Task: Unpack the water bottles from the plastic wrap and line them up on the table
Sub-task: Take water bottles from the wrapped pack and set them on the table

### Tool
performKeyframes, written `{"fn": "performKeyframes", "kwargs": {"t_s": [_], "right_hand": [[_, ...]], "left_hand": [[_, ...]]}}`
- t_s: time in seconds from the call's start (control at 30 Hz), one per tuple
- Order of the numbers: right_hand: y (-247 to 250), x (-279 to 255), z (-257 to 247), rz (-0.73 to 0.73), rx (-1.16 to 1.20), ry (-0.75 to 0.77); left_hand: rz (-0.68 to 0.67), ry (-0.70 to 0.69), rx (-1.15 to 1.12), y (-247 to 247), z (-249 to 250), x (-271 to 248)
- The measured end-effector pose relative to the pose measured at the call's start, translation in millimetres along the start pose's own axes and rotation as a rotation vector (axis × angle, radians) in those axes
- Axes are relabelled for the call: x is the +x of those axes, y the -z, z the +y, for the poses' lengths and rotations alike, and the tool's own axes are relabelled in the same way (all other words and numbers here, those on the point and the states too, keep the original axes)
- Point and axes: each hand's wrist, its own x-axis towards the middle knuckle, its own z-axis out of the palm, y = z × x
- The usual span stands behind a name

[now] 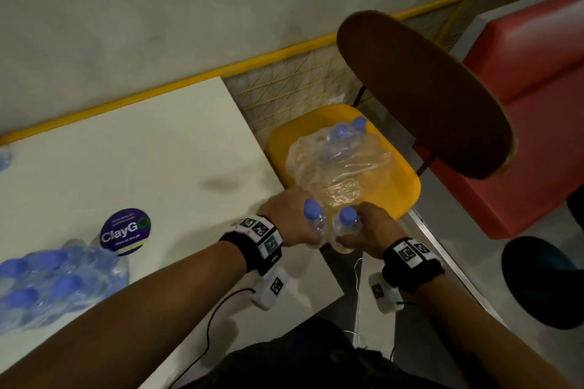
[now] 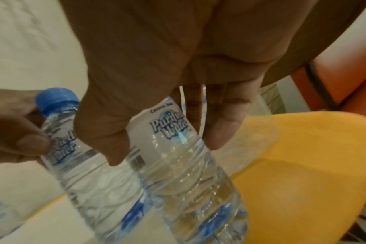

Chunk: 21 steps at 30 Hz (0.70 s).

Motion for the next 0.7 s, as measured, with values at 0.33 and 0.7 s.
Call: {"fn": "performKeyframes", "kwargs": {"t_s": [0.33, 0.7], "right_hand": [[-132, -14, -185, -0.174, -0.073, 0.415], [-258, 1, -326, -0.242, -0.142, 0.522]], "left_hand": [[0.290, 0.250, 0.253, 96, -187, -136], [0.264, 0.493, 0.215, 122, -289, -196]]}}
